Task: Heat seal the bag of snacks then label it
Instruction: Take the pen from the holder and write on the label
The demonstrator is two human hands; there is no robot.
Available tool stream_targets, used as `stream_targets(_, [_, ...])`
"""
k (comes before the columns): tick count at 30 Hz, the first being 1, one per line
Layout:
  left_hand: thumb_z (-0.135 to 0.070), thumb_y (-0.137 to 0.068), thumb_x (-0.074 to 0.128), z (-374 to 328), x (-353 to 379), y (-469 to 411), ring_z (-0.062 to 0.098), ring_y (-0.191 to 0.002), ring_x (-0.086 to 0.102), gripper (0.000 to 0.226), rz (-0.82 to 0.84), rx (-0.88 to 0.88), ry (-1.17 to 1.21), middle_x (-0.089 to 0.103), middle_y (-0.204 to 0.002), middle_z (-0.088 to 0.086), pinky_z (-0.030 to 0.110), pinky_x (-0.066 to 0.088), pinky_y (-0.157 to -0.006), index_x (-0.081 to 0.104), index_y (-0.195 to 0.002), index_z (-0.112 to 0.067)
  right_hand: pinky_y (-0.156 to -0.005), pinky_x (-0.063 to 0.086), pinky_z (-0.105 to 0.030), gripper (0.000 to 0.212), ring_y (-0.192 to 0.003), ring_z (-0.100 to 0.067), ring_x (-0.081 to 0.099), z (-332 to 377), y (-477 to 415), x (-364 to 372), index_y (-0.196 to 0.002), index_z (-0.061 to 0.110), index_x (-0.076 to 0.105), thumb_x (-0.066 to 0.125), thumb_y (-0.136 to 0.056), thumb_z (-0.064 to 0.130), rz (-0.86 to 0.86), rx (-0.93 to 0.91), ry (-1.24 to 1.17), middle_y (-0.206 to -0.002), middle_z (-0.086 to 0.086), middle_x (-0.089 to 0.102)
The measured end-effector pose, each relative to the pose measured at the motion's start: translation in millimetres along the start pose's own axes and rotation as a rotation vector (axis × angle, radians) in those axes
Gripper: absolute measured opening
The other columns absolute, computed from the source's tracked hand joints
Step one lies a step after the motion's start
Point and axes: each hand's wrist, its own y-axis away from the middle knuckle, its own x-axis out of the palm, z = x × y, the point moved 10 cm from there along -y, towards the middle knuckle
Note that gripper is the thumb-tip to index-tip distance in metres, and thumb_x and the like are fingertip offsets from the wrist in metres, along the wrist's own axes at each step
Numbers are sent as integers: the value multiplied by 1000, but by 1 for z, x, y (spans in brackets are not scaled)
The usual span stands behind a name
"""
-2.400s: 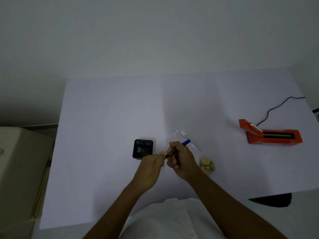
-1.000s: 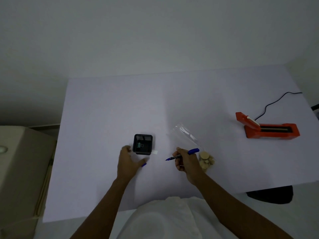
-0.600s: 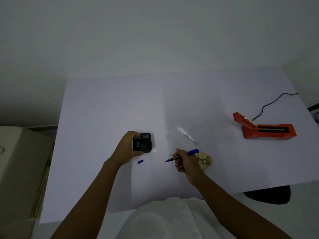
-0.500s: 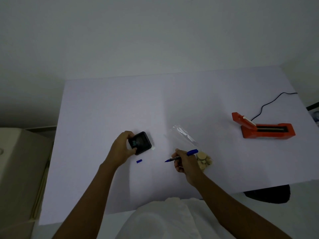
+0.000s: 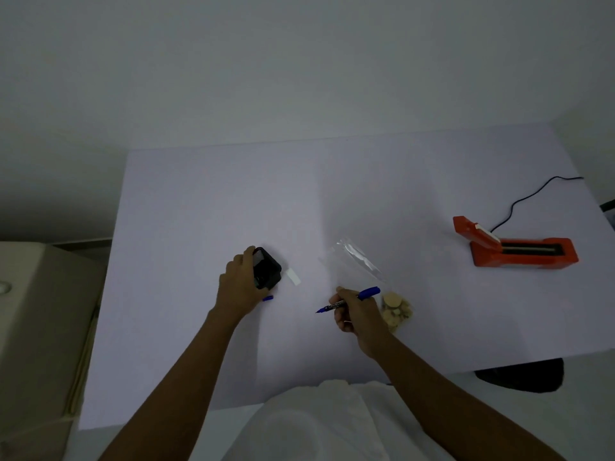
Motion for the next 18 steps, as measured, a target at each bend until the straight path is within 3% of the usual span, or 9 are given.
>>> stream_targets(5, [-37,-64,86,4,-21,-5,35,-126,42,97,-112,-18,-70,46,-138,16,52,41,-99,37,-144,-12,-40,35,-24,30,-42,-18,47,-3,-4,-3,-79,4,69,56,-97,24,-11,7,0,-52,-9,57])
stream_targets(7, [-32,-69,83,-22,-35,1,32,-120,48,77,-252,110,-14,52,-131,14,48,45,-97,50,-135,-10,-40,35,-24,30,-41,-18,47,-4,-6,-1,-80,3,69,56,-97,24,-10,12,0,-52,-8,57])
stream_targets(9, [-24,-77,77,-60,-32,11,27,-108,56,49,-289,268,22,61,-118,10,38,48,-89,61,-121,-10,-41,36,-24,29,-41,-18,47,-4,-7,2,-80,3,69,56,-97,23,-8,20,0,-51,-8,57])
stream_targets(11, [-20,-85,71,-88,-8,18,23,-95,62,31,-200,368,50,67,-106,8,33,52,-82,66,-113,-8,-41,36,-24,29,-42,-18,47,-3,-9,4,-78,4,70,57,-96,23,-12,29,-1,-51,-9,57])
stream_targets(13, [-22,-90,64,-92,26,14,22,-87,65,29,-69,335,48,69,-105,8,34,55,-78,67,-116,-8,-41,36,-24,29,-42,-18,48,0,-10,4,-77,5,70,57,-96,23,-16,27,-1,-52,-9,57])
stream_targets(18, [-28,-93,61,-63,69,-10,29,-102,64,40,78,114,5,63,-123,15,37,53,-86,60,-126,-5,-42,36,-24,30,-42,-19,47,5,-15,1,-77,5,70,57,-96,24,-28,21,-8,-53,-10,56])
